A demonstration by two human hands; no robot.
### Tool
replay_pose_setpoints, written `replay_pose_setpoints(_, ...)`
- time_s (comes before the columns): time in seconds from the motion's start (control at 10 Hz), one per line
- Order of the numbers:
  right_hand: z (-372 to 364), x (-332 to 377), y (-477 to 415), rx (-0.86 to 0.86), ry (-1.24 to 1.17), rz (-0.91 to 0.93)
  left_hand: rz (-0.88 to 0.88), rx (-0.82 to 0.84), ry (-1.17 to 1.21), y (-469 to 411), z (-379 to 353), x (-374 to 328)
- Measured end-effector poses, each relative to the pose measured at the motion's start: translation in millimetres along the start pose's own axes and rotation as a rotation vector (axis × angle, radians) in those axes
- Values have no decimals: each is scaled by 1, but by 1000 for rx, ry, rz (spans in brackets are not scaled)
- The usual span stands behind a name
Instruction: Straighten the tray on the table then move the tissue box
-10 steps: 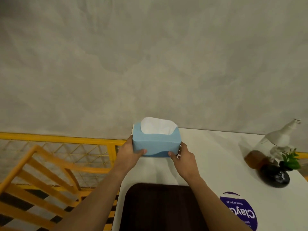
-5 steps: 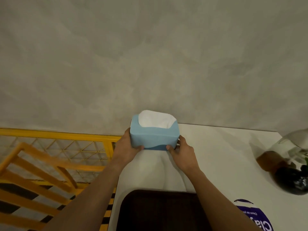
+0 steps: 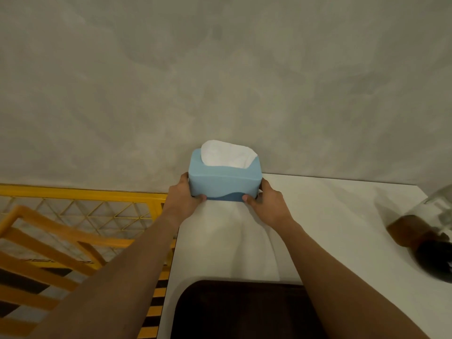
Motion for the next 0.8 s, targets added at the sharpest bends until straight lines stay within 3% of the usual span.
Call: replay_pose_setpoints(0.8,-3,6,-12,56,5,20,40,42,62,0,-4,-1)
Point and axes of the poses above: each hand's wrist, its own y-axis away from the middle knuckle, its own z-axis out of the back of the hand, x = y × z, the point moved 9 cm from there along -y, towards the middle knuckle, and after that the axes turned 5 degrees about y, right-handed, at the moved point
